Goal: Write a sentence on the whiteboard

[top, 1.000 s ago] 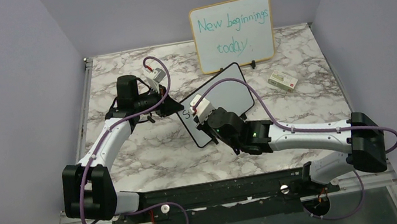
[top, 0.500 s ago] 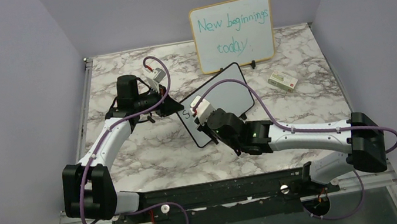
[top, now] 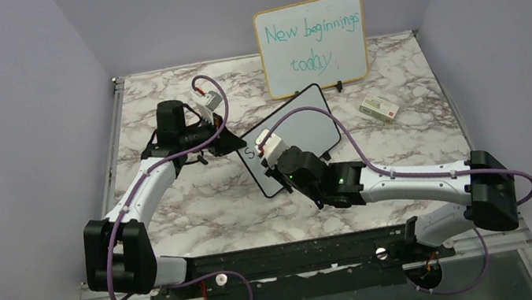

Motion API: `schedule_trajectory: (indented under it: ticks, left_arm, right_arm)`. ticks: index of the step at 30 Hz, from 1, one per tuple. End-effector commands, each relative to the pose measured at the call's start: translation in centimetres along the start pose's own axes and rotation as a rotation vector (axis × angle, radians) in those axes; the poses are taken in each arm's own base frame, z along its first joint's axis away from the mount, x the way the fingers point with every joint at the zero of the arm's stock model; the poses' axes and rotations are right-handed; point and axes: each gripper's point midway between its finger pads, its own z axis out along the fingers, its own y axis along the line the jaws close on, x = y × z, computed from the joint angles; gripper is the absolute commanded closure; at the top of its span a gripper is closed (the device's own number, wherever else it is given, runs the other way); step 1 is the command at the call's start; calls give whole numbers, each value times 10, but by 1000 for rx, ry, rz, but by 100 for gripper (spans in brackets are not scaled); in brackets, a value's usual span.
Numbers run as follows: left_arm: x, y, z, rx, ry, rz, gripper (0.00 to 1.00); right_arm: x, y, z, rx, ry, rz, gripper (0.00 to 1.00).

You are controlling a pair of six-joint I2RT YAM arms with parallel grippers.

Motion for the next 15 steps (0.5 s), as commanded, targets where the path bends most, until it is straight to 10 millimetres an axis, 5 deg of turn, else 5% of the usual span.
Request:
schedule_trajectory:
  ticks: [1,15]
  left_arm:
    - [32,14,6,-58,97,-56,100]
    - [34,15,6,-62,102,-57,100]
  right_arm:
    - [10,1,-2,-17,25,-5,100]
    - [10,-7,-3,23,20,-18,100]
